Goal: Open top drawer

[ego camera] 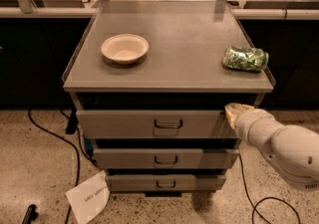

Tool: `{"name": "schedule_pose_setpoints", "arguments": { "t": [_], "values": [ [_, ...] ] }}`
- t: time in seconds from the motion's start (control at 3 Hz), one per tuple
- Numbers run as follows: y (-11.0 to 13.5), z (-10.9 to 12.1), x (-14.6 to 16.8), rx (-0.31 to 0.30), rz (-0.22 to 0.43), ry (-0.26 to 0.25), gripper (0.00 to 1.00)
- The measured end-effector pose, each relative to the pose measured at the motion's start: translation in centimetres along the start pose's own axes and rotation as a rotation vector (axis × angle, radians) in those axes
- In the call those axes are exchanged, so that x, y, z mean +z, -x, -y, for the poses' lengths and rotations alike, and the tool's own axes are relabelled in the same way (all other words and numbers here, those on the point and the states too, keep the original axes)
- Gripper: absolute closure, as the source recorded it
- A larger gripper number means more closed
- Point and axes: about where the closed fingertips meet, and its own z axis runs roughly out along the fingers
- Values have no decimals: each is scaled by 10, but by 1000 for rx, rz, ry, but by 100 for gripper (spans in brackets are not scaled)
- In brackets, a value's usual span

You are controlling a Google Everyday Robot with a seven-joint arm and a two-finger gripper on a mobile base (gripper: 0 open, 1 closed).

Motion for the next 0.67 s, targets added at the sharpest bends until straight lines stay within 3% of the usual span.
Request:
{"name": "schedule_pose_setpoints", "arguments": {
  "t": [0.33,0.67],
  "values": [
    [-2,16,8,33,16,-59,100],
    [2,23,15,49,34,-86,100]
  ]
}}
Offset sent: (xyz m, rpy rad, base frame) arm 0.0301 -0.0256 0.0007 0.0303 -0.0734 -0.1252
